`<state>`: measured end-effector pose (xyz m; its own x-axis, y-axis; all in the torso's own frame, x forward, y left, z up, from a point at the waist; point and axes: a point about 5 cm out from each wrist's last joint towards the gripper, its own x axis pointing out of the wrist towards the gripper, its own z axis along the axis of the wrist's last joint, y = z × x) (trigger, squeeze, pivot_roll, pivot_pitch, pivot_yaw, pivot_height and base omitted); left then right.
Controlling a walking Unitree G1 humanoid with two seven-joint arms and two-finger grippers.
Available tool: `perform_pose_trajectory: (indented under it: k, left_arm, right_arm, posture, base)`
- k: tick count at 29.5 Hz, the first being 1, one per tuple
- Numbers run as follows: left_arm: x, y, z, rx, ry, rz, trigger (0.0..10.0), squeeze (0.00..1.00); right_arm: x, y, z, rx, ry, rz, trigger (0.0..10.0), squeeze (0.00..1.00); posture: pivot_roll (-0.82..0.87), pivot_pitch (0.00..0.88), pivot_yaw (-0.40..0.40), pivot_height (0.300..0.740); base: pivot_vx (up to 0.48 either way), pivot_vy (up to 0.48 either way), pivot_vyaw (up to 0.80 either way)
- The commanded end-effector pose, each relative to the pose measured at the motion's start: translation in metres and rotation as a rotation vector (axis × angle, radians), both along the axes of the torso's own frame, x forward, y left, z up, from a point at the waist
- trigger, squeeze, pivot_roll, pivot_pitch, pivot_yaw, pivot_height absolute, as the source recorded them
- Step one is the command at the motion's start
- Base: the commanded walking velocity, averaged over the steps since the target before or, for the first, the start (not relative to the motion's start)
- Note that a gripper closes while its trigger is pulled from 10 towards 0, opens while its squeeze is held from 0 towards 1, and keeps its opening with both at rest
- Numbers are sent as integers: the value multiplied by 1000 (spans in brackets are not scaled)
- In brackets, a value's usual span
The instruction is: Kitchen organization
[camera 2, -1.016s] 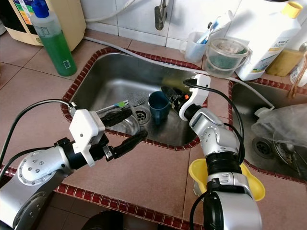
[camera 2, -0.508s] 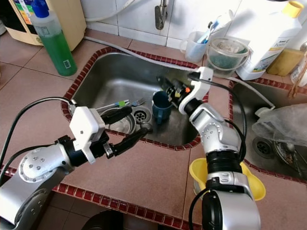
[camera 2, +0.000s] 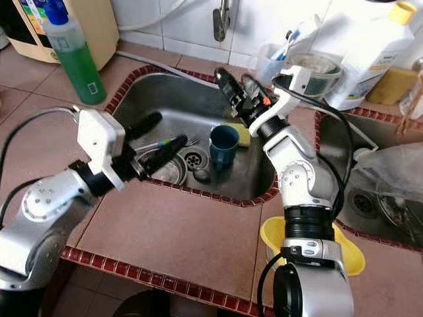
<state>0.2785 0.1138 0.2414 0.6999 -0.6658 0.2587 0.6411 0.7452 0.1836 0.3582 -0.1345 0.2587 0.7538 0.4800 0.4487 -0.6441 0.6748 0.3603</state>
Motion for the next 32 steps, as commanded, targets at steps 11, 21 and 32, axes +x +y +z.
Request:
perform_pose_trajectory:
  k: [11, 21, 32]
  left_arm:
    - [21, 18, -7, -101, 26, 216, 10000, 0]
    - [26, 20, -16, -147, 45, 273, 10000, 0]
    - [24, 24, -15, -162, 41, 271, 10000, 0]
  right_arm:
    - [-32, 4, 4, -123, -205, -231, 10000, 965]
    - [-51, 3, -10, -135, -212, -397, 10000, 0]
    - [-66, 9, -7, -263, -304, -530, 10000, 0]
  posture:
    - [-42, 111, -26, 740]
    - [-72, 105, -4, 740]
    - [-72, 112, 4, 740]
  base:
    - [0, 0, 0]
    - [0, 0, 0]
    - [0, -24, 0]
